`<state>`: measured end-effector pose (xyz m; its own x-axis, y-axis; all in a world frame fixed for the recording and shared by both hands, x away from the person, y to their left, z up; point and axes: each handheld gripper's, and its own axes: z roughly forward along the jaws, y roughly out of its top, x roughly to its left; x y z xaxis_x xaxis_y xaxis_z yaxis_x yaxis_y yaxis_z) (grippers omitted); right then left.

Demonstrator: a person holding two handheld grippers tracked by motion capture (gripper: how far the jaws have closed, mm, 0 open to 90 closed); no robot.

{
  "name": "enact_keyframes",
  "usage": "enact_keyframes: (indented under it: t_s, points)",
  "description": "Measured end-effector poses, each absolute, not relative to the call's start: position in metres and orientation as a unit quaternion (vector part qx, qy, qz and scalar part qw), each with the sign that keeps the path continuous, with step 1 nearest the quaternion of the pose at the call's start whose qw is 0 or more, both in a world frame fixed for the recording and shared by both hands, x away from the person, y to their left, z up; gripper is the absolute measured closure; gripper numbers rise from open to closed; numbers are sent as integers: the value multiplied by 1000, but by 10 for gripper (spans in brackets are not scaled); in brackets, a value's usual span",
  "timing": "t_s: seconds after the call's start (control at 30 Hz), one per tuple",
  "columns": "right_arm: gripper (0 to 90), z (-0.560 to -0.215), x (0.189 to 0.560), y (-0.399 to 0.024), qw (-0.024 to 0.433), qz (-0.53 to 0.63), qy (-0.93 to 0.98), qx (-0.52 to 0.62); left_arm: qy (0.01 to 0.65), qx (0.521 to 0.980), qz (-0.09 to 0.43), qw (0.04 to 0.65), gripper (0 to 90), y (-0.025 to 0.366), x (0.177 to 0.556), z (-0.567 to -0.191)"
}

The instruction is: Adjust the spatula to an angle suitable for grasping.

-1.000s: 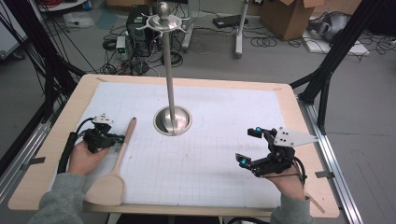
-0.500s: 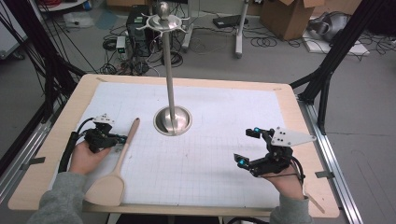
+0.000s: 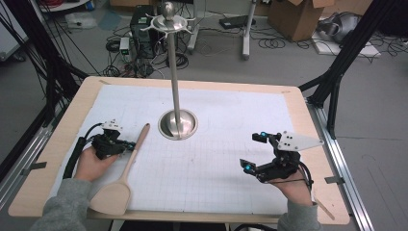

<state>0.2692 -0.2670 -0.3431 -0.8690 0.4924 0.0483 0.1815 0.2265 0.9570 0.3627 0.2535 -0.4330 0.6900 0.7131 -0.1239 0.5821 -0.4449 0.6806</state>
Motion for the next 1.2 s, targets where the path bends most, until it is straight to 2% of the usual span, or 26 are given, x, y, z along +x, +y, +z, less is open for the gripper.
enact_keyframes:
  t_s: [0.3,0.67,1.2]
  points:
    - [53,-343,270,-267,133,582,772,217,383,843,115,361,893,255,355,-424]
    - [53,-343,270,-265,132,582,773,216,373,828,142,394,893,250,312,-409]
    - [53,-344,274,-263,130,583,773,213,364,842,148,370,893,232,272,-415]
